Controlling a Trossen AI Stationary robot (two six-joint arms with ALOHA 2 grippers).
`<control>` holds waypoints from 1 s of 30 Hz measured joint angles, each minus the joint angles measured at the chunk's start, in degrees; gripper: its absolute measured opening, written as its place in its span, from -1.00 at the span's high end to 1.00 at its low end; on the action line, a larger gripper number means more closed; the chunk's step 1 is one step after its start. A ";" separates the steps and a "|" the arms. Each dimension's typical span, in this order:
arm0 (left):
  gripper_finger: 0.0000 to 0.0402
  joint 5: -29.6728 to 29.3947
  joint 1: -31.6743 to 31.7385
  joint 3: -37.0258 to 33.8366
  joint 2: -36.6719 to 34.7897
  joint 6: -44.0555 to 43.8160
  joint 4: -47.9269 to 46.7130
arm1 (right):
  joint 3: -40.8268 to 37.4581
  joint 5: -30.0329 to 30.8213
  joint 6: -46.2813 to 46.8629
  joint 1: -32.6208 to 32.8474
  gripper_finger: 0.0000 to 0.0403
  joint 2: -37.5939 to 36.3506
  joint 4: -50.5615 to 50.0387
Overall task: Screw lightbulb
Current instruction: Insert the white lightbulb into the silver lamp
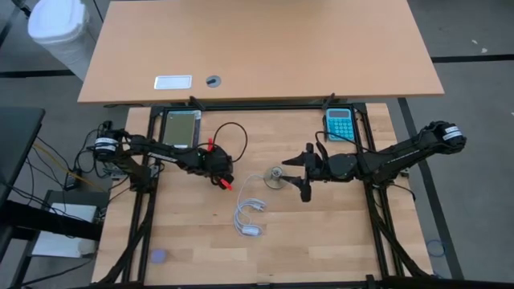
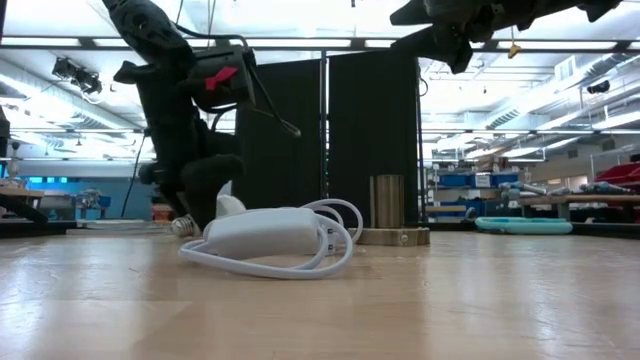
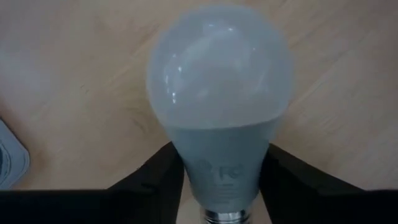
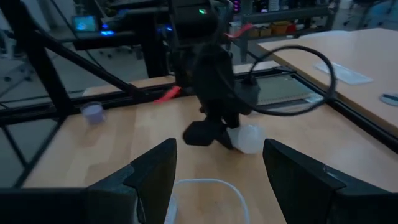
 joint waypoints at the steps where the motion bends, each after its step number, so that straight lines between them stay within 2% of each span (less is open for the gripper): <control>1: 0.15 -0.09 0.02 -0.02 -0.28 0.77 0.51 | 0.00 0.61 -0.22 0.00 -0.20 0.00 -0.45; 9: 0.17 -4.10 -0.01 -0.02 -5.99 7.23 6.94 | 0.00 1.66 0.10 0.00 -0.20 0.00 -1.78; 11: 0.16 -4.24 -0.08 -0.02 -7.59 9.82 10.77 | 0.00 4.24 0.11 0.12 -0.20 0.00 -2.06; 14: 0.16 -4.17 -1.13 -0.03 -9.29 14.35 20.57 | 0.00 9.30 0.60 0.84 -0.20 -0.47 -2.98; 17: 0.16 -2.48 -2.55 -0.02 -9.21 18.39 31.89 | -0.02 11.79 2.22 1.31 -0.20 -1.13 -5.19; 25: 0.16 -1.59 -5.59 -0.02 -4.66 25.10 54.01 | -0.03 12.34 13.50 1.22 -0.20 -1.00 -15.55; 30: 0.16 -0.82 -6.48 -0.04 2.64 25.73 64.98 | -0.02 13.89 14.25 1.16 -0.20 -1.01 -16.21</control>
